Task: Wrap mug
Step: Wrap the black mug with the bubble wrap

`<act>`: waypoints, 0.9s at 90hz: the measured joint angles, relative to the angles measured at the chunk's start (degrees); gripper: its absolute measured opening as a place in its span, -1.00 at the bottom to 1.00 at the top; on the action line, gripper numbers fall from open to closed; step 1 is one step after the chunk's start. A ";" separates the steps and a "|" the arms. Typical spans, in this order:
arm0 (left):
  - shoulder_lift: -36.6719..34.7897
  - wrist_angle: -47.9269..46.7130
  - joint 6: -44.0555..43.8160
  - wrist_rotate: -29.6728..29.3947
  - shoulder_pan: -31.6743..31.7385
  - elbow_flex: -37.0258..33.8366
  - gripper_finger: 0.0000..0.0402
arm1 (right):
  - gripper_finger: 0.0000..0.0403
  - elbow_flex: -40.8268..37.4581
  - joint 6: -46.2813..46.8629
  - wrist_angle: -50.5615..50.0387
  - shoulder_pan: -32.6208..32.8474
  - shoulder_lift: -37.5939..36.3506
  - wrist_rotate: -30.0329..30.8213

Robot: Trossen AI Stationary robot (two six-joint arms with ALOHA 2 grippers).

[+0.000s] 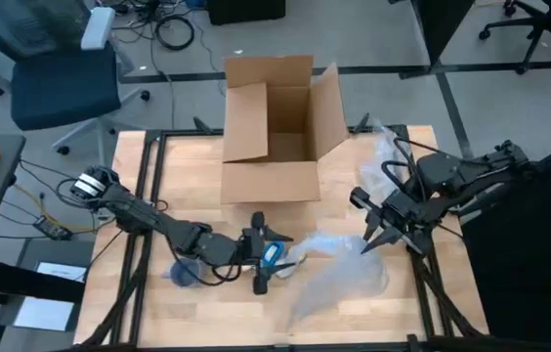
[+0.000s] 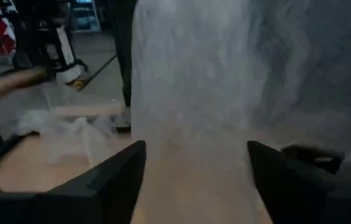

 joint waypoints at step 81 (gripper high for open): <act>-8.58 -10.84 -36.07 22.30 0.12 0.00 -1.00 | -0.36 0.00 26.16 -45.35 -0.18 13.24 24.69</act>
